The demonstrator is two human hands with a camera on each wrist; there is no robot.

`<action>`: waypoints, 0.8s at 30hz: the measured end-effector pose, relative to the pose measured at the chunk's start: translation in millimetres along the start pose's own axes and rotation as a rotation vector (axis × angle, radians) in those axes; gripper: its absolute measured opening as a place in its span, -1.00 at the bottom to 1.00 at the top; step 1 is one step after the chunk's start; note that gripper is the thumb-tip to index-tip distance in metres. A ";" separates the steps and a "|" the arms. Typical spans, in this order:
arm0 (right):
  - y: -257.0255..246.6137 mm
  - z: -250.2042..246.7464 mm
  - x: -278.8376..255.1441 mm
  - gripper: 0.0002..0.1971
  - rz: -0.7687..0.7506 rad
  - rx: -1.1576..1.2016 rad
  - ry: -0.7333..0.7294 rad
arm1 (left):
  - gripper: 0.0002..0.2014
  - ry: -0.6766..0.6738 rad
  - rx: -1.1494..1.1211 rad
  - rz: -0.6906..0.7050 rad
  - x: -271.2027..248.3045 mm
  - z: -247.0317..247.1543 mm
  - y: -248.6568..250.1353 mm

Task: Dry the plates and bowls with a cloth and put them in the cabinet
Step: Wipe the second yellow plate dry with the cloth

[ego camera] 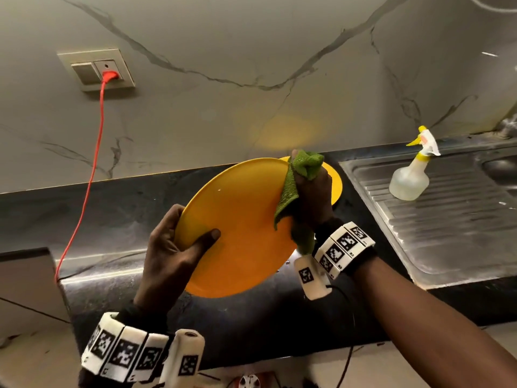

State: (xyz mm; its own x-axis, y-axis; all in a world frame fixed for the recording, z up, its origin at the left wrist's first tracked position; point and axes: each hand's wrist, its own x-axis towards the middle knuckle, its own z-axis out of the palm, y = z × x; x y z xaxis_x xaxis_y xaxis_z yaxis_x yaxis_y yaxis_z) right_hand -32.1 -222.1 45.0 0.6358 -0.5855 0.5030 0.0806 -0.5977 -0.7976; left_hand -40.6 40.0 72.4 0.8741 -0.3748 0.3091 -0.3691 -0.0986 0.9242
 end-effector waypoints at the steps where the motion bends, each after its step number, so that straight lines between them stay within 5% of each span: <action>1: -5.4 -0.8 0.6 -0.78 -0.055 -0.035 0.017 | -0.63 -0.033 0.032 -0.003 2.3 -1.3 -0.7; 6: -64.3 3.9 -25.9 -0.77 -0.591 -0.116 -0.075 | -0.66 -0.196 0.207 0.136 20.1 9.7 5.7; 8: -73.8 12.5 -31.3 -0.80 -0.672 -0.179 -0.140 | -0.64 -0.176 0.163 0.177 20.4 15.3 6.9; 13: -52.6 26.7 -30.5 -0.69 -0.644 -0.109 -0.133 | -0.73 -0.092 0.292 0.185 8.8 13.9 -8.3; 17: -18.5 23.9 -20.3 -0.70 -0.277 0.051 0.030 | -0.73 -0.039 0.148 0.101 2.6 -0.5 -11.5; 21: 0.3 14.0 -19.3 -0.59 -0.114 0.081 0.056 | -0.64 -0.059 0.042 0.028 3.4 -7.6 -9.7; 24: 0.1 10.6 -12.8 -0.55 -0.161 -0.029 0.065 | -0.58 -0.145 -0.011 -0.042 5.5 -6.9 -8.9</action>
State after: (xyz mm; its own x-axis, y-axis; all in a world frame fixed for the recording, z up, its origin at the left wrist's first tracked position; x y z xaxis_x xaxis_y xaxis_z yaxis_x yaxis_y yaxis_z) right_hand -32.1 -208.9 34.9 0.5655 -0.5147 0.6445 0.1543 -0.7016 -0.6957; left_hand -30.3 45.2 67.4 0.8338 -0.4996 0.2351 -0.3290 -0.1075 0.9382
